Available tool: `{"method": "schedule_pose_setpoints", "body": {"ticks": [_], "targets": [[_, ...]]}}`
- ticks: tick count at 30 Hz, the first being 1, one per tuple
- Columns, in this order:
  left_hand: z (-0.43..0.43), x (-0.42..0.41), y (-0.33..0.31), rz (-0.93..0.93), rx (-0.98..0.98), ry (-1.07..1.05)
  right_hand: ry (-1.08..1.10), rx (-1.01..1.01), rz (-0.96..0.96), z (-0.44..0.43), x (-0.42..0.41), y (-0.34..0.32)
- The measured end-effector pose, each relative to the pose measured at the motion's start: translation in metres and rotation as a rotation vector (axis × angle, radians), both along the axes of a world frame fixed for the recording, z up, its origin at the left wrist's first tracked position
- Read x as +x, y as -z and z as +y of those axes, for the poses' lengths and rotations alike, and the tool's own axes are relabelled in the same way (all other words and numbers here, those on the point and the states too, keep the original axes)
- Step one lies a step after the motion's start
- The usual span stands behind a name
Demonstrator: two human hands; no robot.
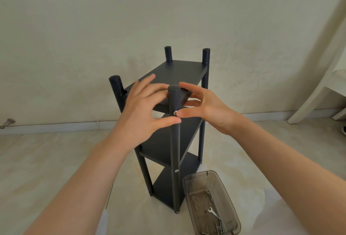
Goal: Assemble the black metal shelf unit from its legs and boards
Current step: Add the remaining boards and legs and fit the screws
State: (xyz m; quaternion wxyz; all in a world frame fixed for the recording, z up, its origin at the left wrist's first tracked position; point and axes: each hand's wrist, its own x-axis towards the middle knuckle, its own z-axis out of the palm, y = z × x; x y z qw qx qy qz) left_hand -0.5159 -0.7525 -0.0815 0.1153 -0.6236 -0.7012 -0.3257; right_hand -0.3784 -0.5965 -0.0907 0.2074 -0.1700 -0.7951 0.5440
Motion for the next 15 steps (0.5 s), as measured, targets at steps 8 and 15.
{"method": "schedule_pose_setpoints", "body": {"ticks": [8,15], "targets": [[0.0078,-0.0040,0.0051,-0.154,-0.069,0.059,-0.006,-0.035,-0.033,-0.0015,0.0028,-0.0009],[0.0050,0.0003,0.0053,-0.172,-0.067,0.062,-0.068,-0.339,0.088,0.0006,0.0022,0.0008]]}}
